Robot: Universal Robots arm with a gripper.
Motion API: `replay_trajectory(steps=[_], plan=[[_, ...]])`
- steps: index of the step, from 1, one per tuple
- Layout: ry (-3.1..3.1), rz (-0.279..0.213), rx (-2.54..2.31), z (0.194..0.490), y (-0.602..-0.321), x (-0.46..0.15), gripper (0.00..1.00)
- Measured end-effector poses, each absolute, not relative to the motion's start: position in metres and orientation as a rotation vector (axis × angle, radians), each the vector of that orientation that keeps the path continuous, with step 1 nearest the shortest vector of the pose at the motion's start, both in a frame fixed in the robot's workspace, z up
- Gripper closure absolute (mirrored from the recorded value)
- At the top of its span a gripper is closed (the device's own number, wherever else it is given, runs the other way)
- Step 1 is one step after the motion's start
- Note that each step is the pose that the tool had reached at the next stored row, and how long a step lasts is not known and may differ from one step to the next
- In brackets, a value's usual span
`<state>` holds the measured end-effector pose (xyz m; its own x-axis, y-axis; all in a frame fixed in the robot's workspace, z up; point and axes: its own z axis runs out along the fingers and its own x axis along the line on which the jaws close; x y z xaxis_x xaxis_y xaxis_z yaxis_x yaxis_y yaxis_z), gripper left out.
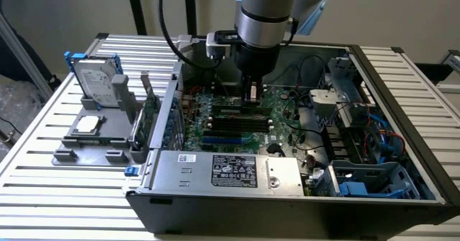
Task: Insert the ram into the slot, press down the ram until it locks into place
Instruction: 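Insert the ram into the slot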
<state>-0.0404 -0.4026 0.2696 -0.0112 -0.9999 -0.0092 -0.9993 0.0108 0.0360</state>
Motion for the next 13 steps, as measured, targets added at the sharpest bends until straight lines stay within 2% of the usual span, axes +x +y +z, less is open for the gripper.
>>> replay_trajectory(steps=[13], plan=[[-2.219,-0.048,2.195,0.246,-0.402,-0.037,0.86]])
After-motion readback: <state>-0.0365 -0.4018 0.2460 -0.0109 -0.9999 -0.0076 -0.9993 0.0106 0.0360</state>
